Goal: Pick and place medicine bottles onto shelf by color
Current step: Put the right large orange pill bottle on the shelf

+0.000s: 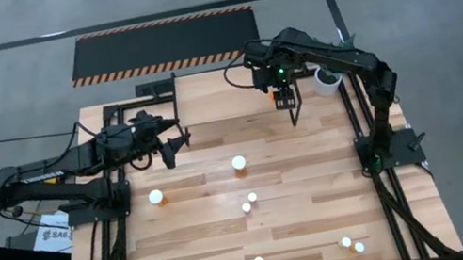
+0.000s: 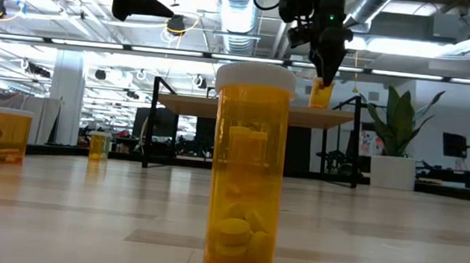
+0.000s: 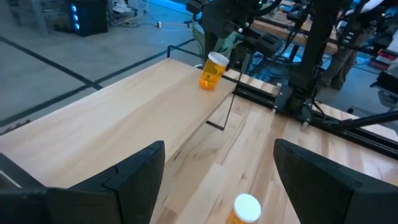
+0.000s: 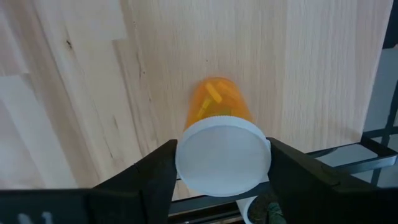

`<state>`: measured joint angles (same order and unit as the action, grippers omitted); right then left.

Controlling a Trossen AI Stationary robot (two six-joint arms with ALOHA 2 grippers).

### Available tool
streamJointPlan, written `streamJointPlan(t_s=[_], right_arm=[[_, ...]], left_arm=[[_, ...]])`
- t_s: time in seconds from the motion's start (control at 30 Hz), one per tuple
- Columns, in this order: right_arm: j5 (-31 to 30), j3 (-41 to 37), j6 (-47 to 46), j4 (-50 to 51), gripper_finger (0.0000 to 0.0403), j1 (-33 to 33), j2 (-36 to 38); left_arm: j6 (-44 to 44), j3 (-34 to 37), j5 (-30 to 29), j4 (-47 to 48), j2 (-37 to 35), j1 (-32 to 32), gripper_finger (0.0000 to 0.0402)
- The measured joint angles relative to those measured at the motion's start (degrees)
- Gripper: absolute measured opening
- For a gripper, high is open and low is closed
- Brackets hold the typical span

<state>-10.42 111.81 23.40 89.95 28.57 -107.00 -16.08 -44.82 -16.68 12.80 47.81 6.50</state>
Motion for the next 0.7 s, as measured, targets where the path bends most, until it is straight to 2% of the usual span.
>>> streamJointPlan(t_s=[0.7], right_arm=[[0.0, 0.0, 1.1, -2.1, 0.0257, 0.3, 0.0]], left_arm=[[0.0, 0.0, 1.4, 0.3, 0.0, 0.0, 0.0288]])
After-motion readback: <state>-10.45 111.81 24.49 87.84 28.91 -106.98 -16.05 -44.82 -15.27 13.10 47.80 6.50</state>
